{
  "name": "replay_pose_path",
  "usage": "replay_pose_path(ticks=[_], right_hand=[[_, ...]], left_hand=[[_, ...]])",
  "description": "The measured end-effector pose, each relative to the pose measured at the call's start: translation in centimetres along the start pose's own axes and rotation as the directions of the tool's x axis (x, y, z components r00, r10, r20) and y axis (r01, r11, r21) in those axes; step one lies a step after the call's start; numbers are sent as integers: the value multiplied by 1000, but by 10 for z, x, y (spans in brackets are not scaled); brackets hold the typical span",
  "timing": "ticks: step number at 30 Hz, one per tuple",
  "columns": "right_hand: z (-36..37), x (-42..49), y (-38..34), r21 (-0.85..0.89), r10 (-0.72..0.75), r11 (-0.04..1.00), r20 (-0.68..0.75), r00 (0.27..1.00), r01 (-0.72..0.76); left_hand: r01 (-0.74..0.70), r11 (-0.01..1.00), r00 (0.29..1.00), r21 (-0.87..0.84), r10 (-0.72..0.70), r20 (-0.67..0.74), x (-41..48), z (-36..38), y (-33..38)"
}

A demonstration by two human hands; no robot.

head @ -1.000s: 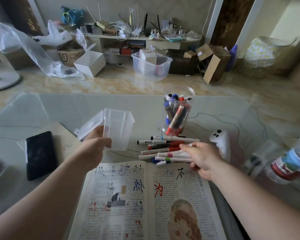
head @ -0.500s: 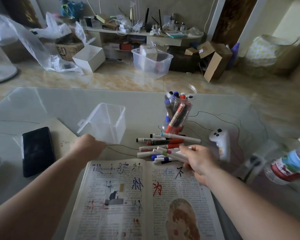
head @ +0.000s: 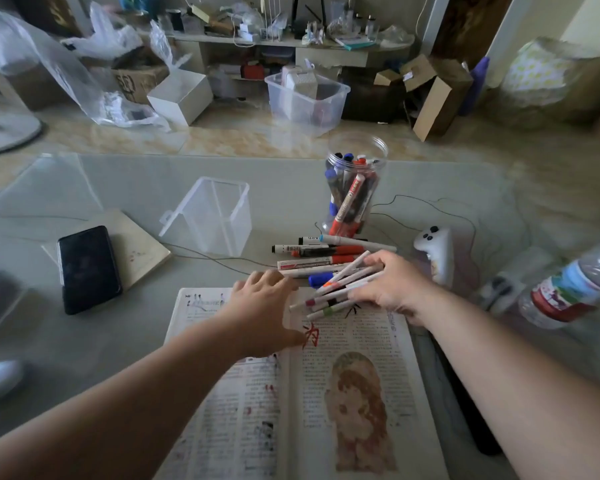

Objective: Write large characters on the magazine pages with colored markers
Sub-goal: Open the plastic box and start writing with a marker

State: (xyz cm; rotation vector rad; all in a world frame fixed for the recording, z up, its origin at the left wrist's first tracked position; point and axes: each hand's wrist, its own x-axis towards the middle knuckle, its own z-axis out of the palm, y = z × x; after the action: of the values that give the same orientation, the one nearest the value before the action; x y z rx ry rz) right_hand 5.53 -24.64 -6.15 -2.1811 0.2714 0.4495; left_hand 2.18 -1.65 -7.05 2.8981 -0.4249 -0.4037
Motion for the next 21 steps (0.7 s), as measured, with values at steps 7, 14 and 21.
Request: replay_pose_path(ticks=[7, 14, 21], right_hand=[[4, -16, 20, -509, -185, 854, -98, 978, 110], [11, -24, 28, -573, -255, 810, -156, 954, 123], [9, -28, 25, -515, -207, 852, -162, 965, 97]], left_hand=[[142, 985, 983, -97, -152, -100, 4, 13, 6], [151, 985, 986, -85, -156, -55, 4, 4, 24], [157, 956, 978, -247, -185, -96, -10, -25, 26]])
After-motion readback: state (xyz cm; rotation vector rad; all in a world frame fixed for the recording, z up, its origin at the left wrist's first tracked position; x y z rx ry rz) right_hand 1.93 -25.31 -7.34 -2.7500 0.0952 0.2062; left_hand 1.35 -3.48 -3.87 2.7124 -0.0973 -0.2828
